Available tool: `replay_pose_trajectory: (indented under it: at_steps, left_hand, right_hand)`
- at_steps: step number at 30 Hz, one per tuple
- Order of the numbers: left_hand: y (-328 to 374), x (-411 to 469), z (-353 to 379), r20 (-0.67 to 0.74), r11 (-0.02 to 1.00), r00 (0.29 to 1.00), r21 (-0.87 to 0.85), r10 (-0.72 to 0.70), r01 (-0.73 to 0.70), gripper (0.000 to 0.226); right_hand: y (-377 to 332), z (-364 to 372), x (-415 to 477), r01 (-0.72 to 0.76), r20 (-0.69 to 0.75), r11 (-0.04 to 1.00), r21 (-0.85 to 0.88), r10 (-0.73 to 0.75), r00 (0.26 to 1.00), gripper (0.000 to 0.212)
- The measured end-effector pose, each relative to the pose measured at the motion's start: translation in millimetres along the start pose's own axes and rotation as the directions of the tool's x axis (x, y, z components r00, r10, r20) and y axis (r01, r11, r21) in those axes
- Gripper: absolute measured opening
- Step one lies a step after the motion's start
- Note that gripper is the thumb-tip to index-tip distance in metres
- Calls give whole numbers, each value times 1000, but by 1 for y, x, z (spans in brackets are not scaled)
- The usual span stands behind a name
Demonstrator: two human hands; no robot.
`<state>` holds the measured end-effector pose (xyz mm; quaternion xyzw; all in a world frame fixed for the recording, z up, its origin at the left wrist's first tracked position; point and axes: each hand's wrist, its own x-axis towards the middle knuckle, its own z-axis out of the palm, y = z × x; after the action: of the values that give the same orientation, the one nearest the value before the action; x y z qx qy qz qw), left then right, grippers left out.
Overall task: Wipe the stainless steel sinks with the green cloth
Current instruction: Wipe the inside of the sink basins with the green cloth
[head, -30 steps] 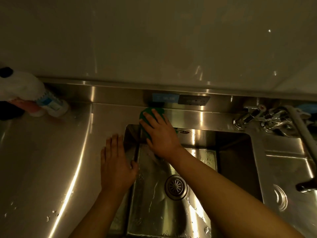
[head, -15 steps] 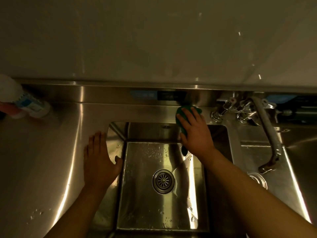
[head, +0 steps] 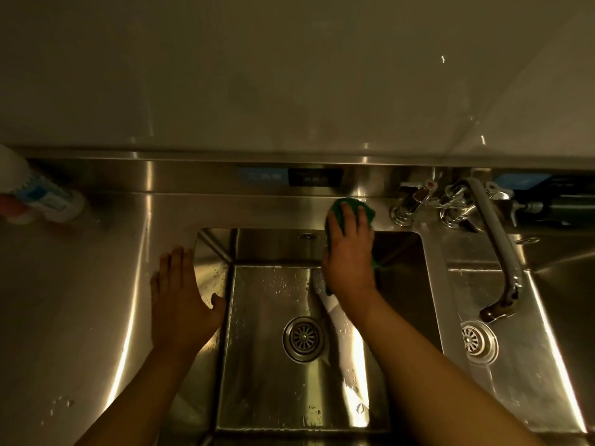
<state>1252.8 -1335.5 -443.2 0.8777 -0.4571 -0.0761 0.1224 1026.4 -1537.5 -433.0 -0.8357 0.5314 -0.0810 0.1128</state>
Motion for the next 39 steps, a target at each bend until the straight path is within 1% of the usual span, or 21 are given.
replay_pose_trajectory:
  at_steps: [3,5,8,11,14,16,18,20,22,24,26,28,30,33,35,37,38,39]
  left_hand:
    - [-2,1,1,4,999,1000,-35,-2,2,99]
    - [-4,0,1,5,996,1000,-88,-3,4,97]
    - [-7,-1,0,-29,980,999,-196,24,-29,91]
    - [-9,-2,-2,-35,958,999,-283,37,-46,82]
    - [-18,-7,-10,16,914,999,-406,29,-20,71]
    - [-29,-16,-16,42,915,998,-402,55,-33,67]
    - [-39,-29,-22,45,948,993,-304,110,-92,67]
    - [-47,-41,-24,63,971,979,-156,192,-180,66]
    - [-55,-46,-25,99,967,962,-20,253,-253,64]
    - [-65,-44,-27,119,963,958,41,260,-266,60]
    - [-76,-42,-29,117,965,960,43,253,-259,57]
    - [-84,-43,-30,86,976,973,-13,215,-215,56]
    - [-89,-43,-28,44,983,985,-86,166,-162,55]
    - [-91,-42,-23,9,984,989,-109,146,-144,54]
    - [-92,-42,-22,-4,982,989,-118,149,-148,54]
    - [-93,-42,-20,-12,981,989,-123,148,-149,54]
    - [-94,-42,-19,-11,981,989,-122,148,-148,55]
    - [-94,-42,-18,-11,981,989,-122,148,-148,55]
  right_hand:
    - [-43,16,-7,170,56,984,44,-172,983,79]
    - [-62,24,-10,242,84,967,72,-248,965,83]
    - [-69,27,-15,301,96,949,91,-309,946,81]
    - [-66,22,-32,306,57,932,192,-322,945,78]
    - [-72,13,-57,241,2,882,405,-265,964,72]
    - [-77,7,-69,153,7,801,579,-192,981,67]
    - [-85,1,-76,39,27,692,721,-85,996,64]
    - [-95,-3,-83,-66,65,583,810,22,998,61]
    - [-109,-2,-93,-118,107,484,867,51,993,61]
    - [-122,5,-106,-120,120,423,898,25,992,63]
    - [-133,16,-115,-133,133,378,916,26,991,68]
    - [-141,27,-122,-194,181,320,927,72,981,75]
    - [-149,42,-125,-232,210,262,937,109,972,77]
    - [-166,64,-131,-270,253,169,948,113,961,76]
    - [-183,80,-135,-298,290,181,937,71,954,76]
    - [-200,94,-138,-306,315,247,919,0,949,76]
    - [-207,100,-139,-315,330,259,913,-17,944,76]
    - [-213,105,-139,-328,344,249,911,-21,939,76]
